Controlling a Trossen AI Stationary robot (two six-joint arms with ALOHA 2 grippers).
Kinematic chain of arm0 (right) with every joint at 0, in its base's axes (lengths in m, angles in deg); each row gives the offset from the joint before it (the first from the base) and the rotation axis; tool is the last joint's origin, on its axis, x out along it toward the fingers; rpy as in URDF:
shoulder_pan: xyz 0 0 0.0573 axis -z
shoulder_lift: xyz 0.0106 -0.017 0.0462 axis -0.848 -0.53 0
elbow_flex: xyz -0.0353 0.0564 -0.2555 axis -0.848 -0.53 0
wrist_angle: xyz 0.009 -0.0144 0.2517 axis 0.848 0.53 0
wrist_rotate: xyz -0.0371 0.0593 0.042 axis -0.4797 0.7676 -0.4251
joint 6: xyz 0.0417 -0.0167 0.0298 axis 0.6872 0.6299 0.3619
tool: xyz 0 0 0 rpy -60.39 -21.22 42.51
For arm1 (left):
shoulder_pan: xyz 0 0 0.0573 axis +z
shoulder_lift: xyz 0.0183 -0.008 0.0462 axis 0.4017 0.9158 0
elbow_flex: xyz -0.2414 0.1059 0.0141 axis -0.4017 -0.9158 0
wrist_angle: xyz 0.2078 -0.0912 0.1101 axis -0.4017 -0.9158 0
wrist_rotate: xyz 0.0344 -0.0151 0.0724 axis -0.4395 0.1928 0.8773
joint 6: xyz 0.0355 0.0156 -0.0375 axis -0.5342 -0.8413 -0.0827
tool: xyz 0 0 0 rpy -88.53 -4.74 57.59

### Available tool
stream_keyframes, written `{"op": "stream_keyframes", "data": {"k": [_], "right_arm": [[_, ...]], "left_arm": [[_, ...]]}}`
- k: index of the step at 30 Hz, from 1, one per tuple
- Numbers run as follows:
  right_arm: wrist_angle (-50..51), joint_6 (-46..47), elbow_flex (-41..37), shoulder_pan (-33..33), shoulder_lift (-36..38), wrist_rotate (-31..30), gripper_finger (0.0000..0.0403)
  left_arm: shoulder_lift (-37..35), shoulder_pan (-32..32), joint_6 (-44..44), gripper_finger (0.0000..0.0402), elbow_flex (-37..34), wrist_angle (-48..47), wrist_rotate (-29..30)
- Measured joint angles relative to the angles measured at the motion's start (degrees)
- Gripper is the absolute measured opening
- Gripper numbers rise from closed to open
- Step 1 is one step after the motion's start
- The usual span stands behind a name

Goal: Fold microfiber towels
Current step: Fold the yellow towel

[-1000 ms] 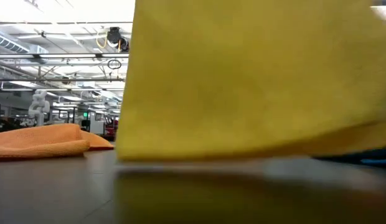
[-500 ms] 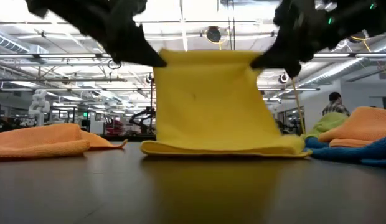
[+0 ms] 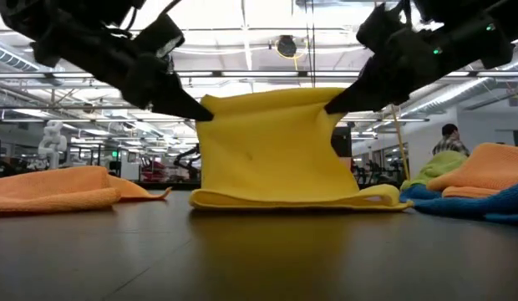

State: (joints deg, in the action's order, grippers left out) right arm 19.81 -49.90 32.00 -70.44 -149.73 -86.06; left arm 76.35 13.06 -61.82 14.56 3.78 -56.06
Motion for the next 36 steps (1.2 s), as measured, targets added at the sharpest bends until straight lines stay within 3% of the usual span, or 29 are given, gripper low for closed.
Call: {"op": "stream_keyframes", "data": {"k": [9,19,23,29,36], "right_arm": [[0.37,0.52,0.07,-4.07,-3.92,0.14,0.0],[0.81,4.81,0.0,-5.74,-9.51,2.51,0.0005],[1.02,6.63,-0.02,-5.75,-10.46,4.82,0.0014],[1.81,7.42,-0.11,-5.82,-10.68,9.05,0.0055],[0.85,7.21,-0.11,-6.82,-10.68,9.36,0.0127]], "left_arm": [[0.91,-6.88,-1.35,0.0004,-1.18,2.91,1.24],[11.02,-10.71,-2.42,0.0011,-1.24,10.31,0.25],[13.77,-10.98,-2.31,0.001,-1.29,13.54,-3.67],[15.22,-11.11,-1.71,0.0029,-1.35,14.15,-11.34],[15.23,-12.55,0.06,0.0078,-1.32,17.84,-12.8]]}}
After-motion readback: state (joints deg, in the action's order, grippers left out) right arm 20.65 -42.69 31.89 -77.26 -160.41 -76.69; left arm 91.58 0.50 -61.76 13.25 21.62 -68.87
